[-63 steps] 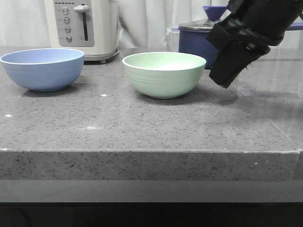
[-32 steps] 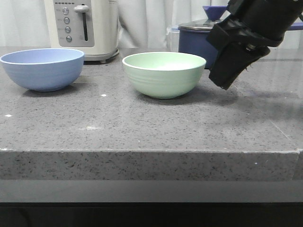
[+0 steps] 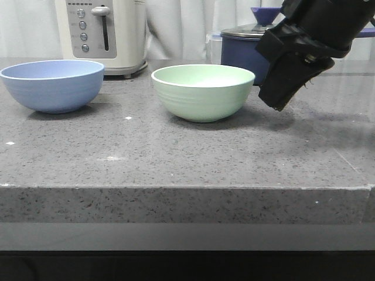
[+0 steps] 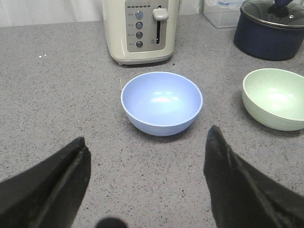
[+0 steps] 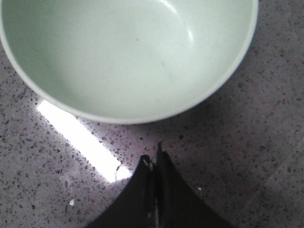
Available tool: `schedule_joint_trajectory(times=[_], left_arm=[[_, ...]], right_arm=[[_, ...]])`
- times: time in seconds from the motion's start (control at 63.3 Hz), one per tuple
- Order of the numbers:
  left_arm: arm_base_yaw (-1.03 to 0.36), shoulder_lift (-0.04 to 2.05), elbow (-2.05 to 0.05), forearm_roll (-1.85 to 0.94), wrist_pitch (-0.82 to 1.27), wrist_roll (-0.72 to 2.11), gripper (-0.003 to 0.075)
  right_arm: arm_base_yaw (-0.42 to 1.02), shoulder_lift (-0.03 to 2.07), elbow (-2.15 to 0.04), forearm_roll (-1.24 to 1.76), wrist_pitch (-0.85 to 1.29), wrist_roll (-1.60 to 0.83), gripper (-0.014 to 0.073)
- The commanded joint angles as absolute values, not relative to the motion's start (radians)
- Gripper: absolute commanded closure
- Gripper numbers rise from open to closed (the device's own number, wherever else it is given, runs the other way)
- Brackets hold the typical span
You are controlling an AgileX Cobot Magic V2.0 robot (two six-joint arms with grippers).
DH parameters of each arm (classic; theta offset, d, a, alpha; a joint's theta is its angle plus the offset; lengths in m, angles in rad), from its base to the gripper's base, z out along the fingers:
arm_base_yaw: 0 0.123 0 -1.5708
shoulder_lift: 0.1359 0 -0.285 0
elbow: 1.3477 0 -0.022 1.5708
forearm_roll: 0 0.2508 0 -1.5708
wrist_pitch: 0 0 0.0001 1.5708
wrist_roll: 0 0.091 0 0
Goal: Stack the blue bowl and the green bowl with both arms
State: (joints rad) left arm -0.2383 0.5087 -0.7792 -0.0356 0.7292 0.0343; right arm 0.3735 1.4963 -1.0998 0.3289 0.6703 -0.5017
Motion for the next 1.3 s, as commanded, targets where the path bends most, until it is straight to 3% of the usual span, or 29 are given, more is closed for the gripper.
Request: schedule_joint_trajectory(times=[0.0, 0.506, 0.822, 1.28], left_arm=[[-0.247, 0.523, -0.809, -0.050, 0.655, 0.033, 0.0230], [-0.247, 0.967, -1.068, -0.036, 0.831, 0.031, 0.0230], [-0.135, 1.302, -1.279, -0.137, 0.928, 0.065, 0.0230], [-0.039, 1.611, -1.472, -0.268, 0.937, 0.109, 0.0230]], right_arm=[[0.372, 1.464, -1.123, 0.345, 0.641, -0.512, 0.0657], [0.372, 1.464, -1.123, 0.345, 0.641, -0.512, 0.0657], [0.372, 1.464, -1.123, 0.345, 0.641, -0.512, 0.0657], [0.372, 1.464, -1.123, 0.345, 0.641, -0.512, 0.0657]])
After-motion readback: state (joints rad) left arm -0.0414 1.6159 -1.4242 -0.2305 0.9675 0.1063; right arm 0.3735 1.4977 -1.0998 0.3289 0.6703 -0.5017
